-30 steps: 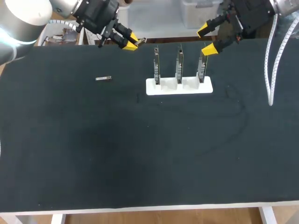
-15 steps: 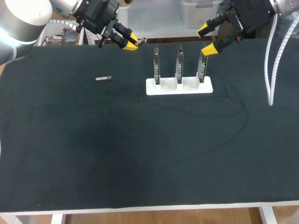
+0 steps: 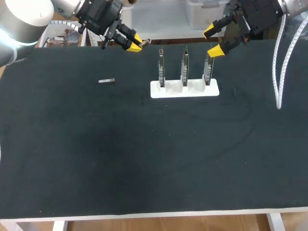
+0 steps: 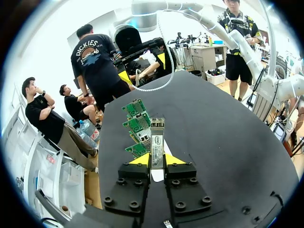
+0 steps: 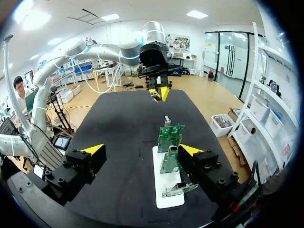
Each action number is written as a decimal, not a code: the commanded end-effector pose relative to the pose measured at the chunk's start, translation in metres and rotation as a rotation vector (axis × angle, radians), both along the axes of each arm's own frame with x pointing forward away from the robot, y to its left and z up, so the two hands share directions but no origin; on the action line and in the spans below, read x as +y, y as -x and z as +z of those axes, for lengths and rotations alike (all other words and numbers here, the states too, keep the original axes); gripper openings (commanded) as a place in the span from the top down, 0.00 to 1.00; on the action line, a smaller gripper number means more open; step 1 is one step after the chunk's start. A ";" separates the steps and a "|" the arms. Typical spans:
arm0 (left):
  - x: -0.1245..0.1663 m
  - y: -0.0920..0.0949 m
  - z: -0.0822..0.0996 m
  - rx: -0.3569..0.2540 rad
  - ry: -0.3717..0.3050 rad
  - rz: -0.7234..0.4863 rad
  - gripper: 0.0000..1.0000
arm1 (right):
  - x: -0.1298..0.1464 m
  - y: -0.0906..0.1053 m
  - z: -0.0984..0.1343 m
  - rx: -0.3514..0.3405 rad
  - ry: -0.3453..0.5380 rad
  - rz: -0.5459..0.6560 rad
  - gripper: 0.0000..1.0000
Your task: Pick up the optical module with the left hand, and insert it into the network port with the right hand.
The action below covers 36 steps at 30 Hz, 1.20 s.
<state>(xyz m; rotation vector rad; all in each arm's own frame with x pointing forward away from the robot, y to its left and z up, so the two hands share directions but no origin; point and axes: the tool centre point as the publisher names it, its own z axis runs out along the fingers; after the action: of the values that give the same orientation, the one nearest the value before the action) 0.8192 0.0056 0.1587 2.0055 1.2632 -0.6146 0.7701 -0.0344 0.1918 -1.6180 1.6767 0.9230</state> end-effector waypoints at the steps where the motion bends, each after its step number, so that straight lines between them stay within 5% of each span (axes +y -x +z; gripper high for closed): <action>1: 0.000 -0.002 0.000 0.001 -0.003 -0.004 1.00 | 0.000 -0.001 0.000 0.001 0.000 0.001 0.00; 4: 0.000 -0.002 0.000 0.001 -0.003 -0.004 1.00 | 0.000 -0.001 0.000 0.001 0.000 0.001 0.00; 7: -0.011 -0.003 0.008 0.033 0.137 0.009 1.00 | 0.000 -0.001 0.000 0.001 0.000 0.001 0.00; 14: -0.017 -0.004 0.012 0.068 0.214 0.066 1.00 | 0.000 -0.001 0.000 0.001 0.000 0.001 0.00; 18: -0.017 -0.003 0.007 0.110 0.323 0.141 1.00 | 0.000 -0.001 0.000 0.001 0.000 0.001 0.00; 21: -0.020 -0.007 0.009 0.089 0.344 0.205 1.00 | 0.000 -0.001 0.000 0.001 0.000 0.001 0.00; 36: -0.052 -0.017 0.028 0.050 0.404 0.125 1.00 | 0.000 -0.001 0.000 0.001 0.000 0.001 0.00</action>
<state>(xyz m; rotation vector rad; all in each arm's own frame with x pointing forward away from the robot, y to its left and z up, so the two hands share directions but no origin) 0.8317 -0.0454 0.1884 1.5747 1.1792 -0.7882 0.7701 -0.0344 0.1918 -1.6180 1.6767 0.9230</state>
